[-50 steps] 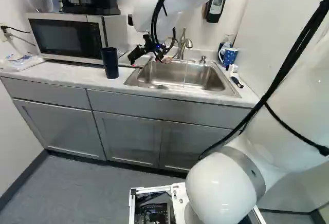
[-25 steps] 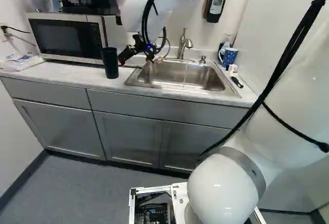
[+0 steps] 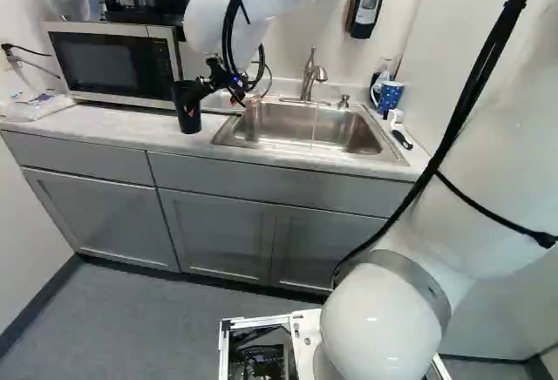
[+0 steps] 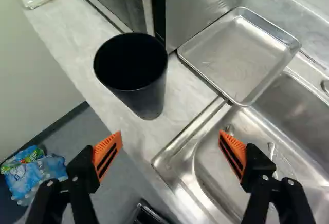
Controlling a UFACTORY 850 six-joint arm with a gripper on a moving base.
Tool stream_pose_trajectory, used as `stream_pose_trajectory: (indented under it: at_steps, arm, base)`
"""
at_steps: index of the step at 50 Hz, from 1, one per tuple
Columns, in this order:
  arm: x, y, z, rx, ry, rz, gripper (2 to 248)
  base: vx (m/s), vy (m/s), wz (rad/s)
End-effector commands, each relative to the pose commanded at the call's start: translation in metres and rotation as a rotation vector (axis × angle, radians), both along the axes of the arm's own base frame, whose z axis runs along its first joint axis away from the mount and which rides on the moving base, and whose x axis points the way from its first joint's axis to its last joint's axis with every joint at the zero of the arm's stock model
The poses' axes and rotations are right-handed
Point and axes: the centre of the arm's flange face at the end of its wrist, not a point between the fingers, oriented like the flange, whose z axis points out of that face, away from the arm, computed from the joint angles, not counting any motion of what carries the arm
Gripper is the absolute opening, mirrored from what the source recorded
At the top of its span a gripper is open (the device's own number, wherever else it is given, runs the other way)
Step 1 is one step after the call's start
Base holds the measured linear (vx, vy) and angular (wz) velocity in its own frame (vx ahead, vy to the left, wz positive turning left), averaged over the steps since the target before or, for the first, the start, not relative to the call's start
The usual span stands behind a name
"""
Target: Rinse the cup and place it in the tray
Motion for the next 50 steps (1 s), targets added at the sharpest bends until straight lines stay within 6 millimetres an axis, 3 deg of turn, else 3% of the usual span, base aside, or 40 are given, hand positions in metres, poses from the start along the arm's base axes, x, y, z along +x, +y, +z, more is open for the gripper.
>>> stream_pose_trajectory:
  at_steps: [18, 50]
  arm:
    - [-0.019, 0.012, 0.002, 0.059, -0.018, 0.020, 247]
    - [0.001, 0.018, -0.020, 0.146, -0.003, -0.055, 247]
  base:
    - [0.000, 0.000, 0.000]
    - [0.000, 0.000, 0.000]
